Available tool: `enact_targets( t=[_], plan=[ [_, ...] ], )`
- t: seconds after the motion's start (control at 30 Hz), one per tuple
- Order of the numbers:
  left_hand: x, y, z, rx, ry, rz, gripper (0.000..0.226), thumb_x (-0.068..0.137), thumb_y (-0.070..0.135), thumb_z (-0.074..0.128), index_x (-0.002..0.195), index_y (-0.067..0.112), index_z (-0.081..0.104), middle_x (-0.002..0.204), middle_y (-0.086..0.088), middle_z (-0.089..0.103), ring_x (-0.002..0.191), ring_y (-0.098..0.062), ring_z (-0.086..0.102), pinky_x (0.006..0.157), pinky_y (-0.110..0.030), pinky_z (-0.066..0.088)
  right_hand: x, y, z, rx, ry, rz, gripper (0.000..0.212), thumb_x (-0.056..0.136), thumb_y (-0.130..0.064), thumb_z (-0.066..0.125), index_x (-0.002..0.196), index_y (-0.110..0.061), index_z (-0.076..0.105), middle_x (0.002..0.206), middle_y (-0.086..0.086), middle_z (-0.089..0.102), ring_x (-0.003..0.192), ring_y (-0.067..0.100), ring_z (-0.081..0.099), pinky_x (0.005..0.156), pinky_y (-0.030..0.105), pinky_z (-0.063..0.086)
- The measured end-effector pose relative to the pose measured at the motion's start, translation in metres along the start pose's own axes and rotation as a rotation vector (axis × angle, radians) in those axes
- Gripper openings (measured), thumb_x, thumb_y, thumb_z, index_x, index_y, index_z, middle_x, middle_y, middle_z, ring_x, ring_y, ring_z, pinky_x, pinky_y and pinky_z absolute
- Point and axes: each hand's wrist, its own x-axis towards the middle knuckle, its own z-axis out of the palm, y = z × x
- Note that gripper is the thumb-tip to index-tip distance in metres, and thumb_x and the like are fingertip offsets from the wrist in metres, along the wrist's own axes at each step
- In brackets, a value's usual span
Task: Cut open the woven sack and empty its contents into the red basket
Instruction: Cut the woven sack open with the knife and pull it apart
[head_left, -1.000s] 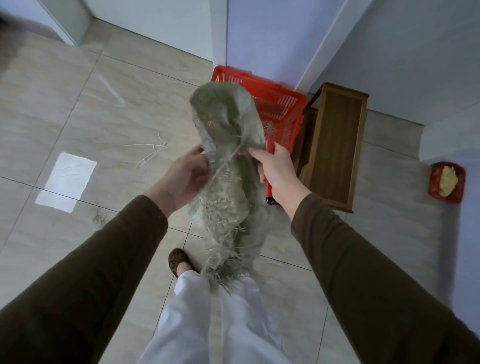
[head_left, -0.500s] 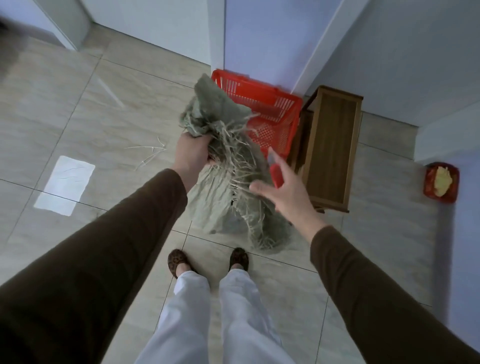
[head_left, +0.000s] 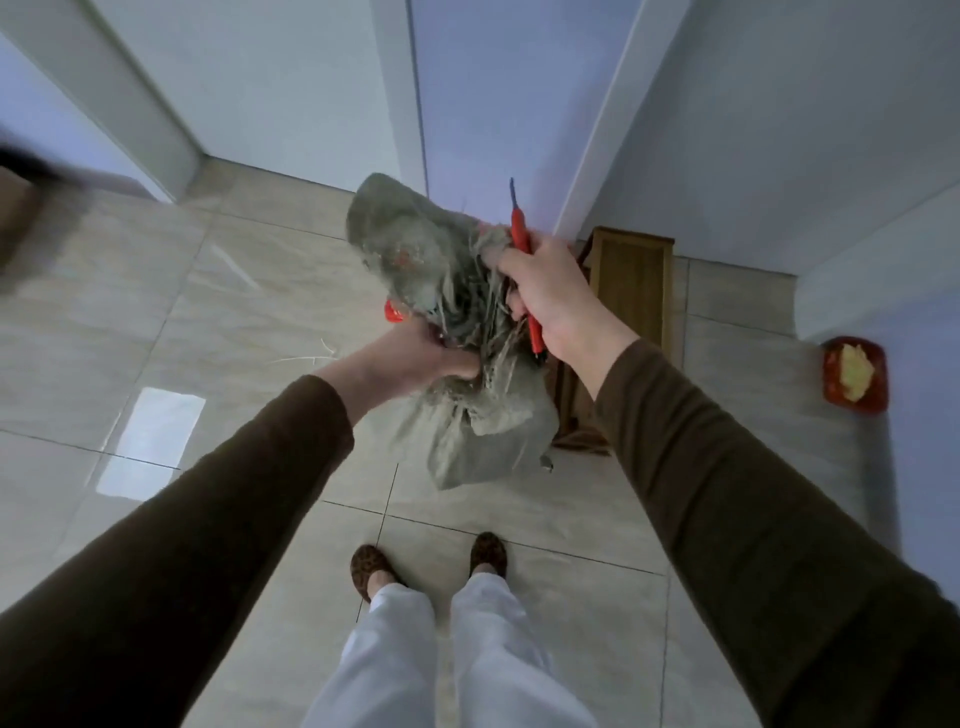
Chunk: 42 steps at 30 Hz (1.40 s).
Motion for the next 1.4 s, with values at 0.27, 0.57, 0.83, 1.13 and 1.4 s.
enact_targets(
  t=[0.27, 0.57, 0.83, 1.13, 1.4],
  plan=[
    [-0.02, 0.096, -0.017, -0.278, 0.577, 0.217, 0.019, 0.093, 0.004, 0.059, 0.105, 0.003, 0.073, 0.108, -0.017, 0.077, 0.099, -0.033, 0.073, 0.09, -0.053, 0.06, -0.021, -0.088, -0.045, 0.079, -0.041, -0.191, 0.026, 0.091, -0.034, 0.079, 0.111, -0.02, 0.071, 0.077, 0.011, 0.061, 0.049, 0.01, 0.048, 0.048, 0.023, 0.038],
    [-0.052, 0.219, -0.028, -0.827, 0.198, 0.248, 0.017, 0.101, 0.014, 0.057, 0.094, 0.003, 0.069, 0.067, -0.007, 0.067, 0.052, -0.019, 0.065, 0.047, -0.027, 0.053, -0.071, -0.032, -0.038, -0.093, 0.086, -0.299, 0.074, 0.074, -0.027, 0.092, 0.136, -0.033, 0.054, 0.117, -0.032, 0.069, 0.111, -0.011, 0.064, 0.091, 0.01, 0.052],
    [-0.076, 0.187, -0.064, -0.622, 0.242, 0.491, 0.043, 0.092, 0.008, 0.061, 0.135, 0.01, 0.066, 0.127, 0.0, 0.074, 0.116, -0.012, 0.069, 0.096, -0.024, 0.054, -0.024, -0.117, -0.007, 0.518, 0.273, 0.109, 0.013, 0.094, -0.021, 0.073, 0.096, -0.01, 0.066, 0.049, 0.002, 0.047, 0.031, 0.012, 0.034, 0.036, 0.021, 0.026],
    [-0.042, 0.084, -0.045, -0.168, 0.29, 0.272, 0.14, 0.043, 0.058, 0.101, 0.157, 0.039, 0.023, 0.155, 0.006, 0.047, 0.144, -0.016, 0.046, 0.121, -0.045, 0.038, -0.007, -0.184, 0.043, 0.515, 0.099, 0.251, 0.016, 0.093, -0.018, 0.074, 0.085, -0.013, 0.061, 0.041, -0.002, 0.042, 0.026, 0.009, 0.036, 0.032, 0.015, 0.031],
    [0.002, 0.131, -0.068, -0.262, 0.586, 0.227, 0.034, 0.086, 0.055, 0.057, 0.093, 0.024, 0.07, 0.1, -0.004, 0.076, 0.101, -0.033, 0.072, 0.083, -0.04, 0.057, 0.029, -0.227, 0.051, 0.504, -0.032, 0.219, 0.025, 0.093, -0.023, 0.077, 0.079, -0.014, 0.058, 0.047, -0.003, 0.046, 0.03, 0.005, 0.035, 0.03, 0.018, 0.034]
  ],
)
